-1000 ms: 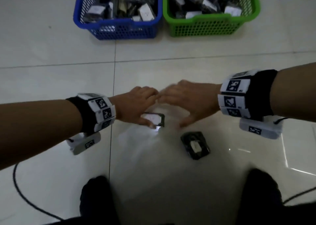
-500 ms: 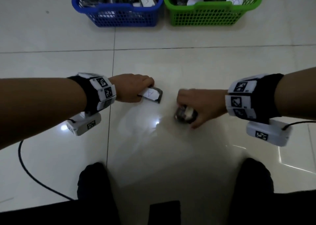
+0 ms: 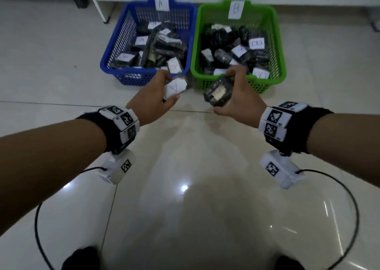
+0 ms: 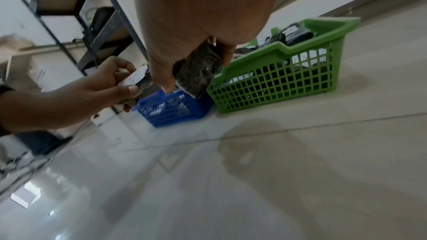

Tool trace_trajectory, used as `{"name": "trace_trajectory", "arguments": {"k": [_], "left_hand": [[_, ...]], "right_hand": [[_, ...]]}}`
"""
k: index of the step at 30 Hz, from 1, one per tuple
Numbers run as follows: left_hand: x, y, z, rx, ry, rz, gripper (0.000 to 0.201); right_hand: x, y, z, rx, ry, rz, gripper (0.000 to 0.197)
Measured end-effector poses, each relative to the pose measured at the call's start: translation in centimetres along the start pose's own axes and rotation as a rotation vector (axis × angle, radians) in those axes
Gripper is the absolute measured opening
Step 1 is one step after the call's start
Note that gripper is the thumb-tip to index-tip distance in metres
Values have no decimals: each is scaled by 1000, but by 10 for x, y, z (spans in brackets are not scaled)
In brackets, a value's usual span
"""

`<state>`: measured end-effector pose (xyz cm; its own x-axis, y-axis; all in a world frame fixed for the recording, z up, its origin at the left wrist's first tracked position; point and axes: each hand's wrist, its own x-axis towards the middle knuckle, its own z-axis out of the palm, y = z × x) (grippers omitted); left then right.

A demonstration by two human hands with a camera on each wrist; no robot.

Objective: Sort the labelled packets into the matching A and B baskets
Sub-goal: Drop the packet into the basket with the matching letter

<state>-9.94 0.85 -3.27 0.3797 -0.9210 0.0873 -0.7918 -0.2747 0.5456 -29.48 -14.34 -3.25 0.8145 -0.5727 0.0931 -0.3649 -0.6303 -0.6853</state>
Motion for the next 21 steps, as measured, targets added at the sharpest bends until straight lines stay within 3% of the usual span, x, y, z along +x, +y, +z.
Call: {"name": "trace_trajectory", "arguments": {"k": [3,8,11,15,17,21], "left_hand": [[31,22,-16,31,65,-2,42],[86,69,-67,252,85,81,44],[130,91,-90,405,33,44,42],[185,98,-82,267,60,-14,42],[200,84,-67,181,7,-4,41],[212,36,-58,53,-96,-105,45]], "right_hand": [[21,-2,-16,97,99,26,77],[55,-6,-52,250,129,28,65],[76,-7,-79,316,163,16,65],[97,0,-100,490,273,54,62],[103,8,-99,549,319,87,59],[112,12,-88,664,272,246,56]]}}
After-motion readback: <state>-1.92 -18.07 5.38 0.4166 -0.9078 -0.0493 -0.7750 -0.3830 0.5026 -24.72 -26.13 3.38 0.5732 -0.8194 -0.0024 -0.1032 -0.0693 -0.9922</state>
